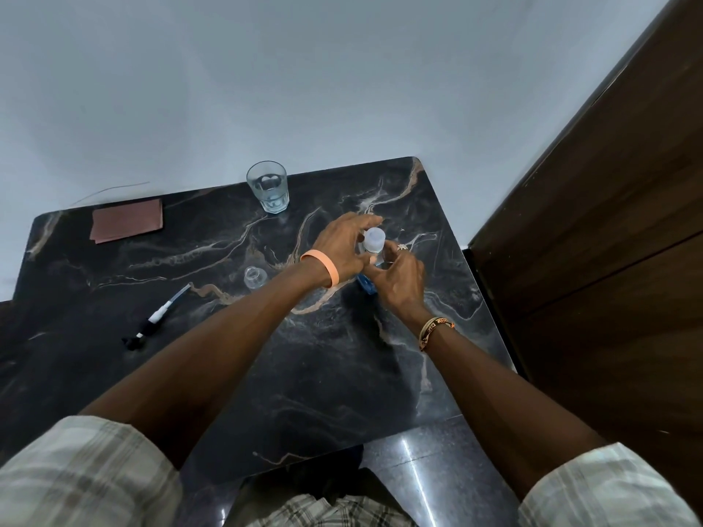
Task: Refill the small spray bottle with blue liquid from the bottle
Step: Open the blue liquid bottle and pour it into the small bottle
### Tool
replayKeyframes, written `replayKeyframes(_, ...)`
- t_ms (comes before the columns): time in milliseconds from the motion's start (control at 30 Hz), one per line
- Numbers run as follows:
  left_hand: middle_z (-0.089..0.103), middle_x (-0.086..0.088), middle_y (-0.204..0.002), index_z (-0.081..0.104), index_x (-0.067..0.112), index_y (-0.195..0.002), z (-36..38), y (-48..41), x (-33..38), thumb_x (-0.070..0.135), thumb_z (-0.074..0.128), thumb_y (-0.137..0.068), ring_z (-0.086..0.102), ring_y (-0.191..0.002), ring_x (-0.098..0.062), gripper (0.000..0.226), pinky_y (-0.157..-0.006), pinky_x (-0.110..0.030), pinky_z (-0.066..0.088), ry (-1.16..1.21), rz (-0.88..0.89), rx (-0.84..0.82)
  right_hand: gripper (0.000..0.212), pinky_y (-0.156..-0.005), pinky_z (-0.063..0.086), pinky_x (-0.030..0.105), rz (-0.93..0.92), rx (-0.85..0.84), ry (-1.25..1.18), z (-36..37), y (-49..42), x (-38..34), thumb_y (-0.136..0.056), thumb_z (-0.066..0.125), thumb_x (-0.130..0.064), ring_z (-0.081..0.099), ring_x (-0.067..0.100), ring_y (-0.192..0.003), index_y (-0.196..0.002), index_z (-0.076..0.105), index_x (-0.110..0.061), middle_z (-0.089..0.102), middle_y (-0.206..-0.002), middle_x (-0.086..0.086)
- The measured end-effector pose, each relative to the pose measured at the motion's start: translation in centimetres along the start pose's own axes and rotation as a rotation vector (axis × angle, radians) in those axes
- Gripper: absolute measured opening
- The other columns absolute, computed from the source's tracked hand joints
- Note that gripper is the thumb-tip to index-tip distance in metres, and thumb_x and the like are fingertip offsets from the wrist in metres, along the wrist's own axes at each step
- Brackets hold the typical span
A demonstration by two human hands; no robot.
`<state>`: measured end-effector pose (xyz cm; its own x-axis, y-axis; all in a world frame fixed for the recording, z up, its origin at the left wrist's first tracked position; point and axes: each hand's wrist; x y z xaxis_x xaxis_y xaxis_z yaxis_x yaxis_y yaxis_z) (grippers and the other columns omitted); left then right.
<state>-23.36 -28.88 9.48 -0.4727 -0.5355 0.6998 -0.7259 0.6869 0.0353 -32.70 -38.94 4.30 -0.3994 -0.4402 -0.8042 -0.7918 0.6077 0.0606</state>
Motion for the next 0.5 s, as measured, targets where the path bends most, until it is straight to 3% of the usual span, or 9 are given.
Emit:
replayKeyframes(100,0.058,-0.008,-0.13,0.055,0.018,-0.132,0.1,-0.1,-0.4,0.005,0.078,-0.066,0.058,-0.113,-0.027,0.071,-0.095,-0.046,0.051,0.035,0.007,-0.03,0.092,-0.094,0.055,0.043,0.022,-0.052,0.013,-0.2,0.4,0.1,-0.07,0.084,-0.043,0.062,0.024,-0.116,-0.147,0.041,-0.017,0.061,-0.135,0.007)
replayKeyframes(167,0.059,-0.008,-0.129,0.056,0.018,-0.131,0.3,-0.2,-0.5,0.002,0.075,-0.067,0.059,-0.113,-0.026,0.069,-0.095,-0.046,0.052,0.066,0.004,-0.017,0.099,-0.099,0.052,0.043,-0.004,-0.022,0.017,-0.7,0.9,0.3,-0.069,0.085,-0.041,0.056,0.025,-0.124,-0.15,0.034,-0.016,0.052,-0.144,0.009)
replayKeyframes(233,0.06,-0.007,-0.127,0.057,0.018,-0.13,0.3,-0.4,-0.7,0.0,0.073,-0.067,0.06,-0.111,-0.025,0.067,-0.094,-0.045,0.052,0.084,-0.004,-0.014,0.093,-0.1,0.05,0.041,-0.07,0.022,-0.011,-1.2,1.4,0.6,-0.069,0.083,-0.037,0.052,0.022,-0.125,-0.148,0.037,-0.017,0.049,-0.144,0.007)
replayKeyframes(367,0.066,-0.005,-0.12,0.062,0.018,-0.122,-0.1,-0.7,-1.2,-0.007,0.069,-0.069,0.063,-0.104,-0.023,0.059,-0.089,-0.043,0.056,0.102,-0.017,-0.016,0.067,-0.09,0.056,0.035,-0.151,0.063,-0.078,-2.0,1.7,0.1,-0.076,0.077,-0.027,0.056,0.011,-0.109,-0.137,0.052,-0.018,0.056,-0.128,0.002)
replayKeyframes(500,0.072,0.003,-0.097,0.071,0.025,-0.105,-0.3,-0.6,-1.1,-0.001,0.074,-0.073,0.066,-0.089,-0.017,0.041,-0.082,-0.038,0.058,0.106,0.013,0.005,0.047,-0.082,0.055,0.023,-0.184,0.043,-0.093,-2.4,1.3,-0.5,-0.084,0.074,-0.035,0.06,0.003,-0.102,-0.128,0.063,-0.022,0.066,-0.117,-0.004)
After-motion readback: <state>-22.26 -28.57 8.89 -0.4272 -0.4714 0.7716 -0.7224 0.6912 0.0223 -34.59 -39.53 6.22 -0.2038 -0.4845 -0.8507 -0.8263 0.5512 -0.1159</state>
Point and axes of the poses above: each hand's wrist, its own y-axis away from the middle knuckle, its own z-axis out of the palm, x = y × z
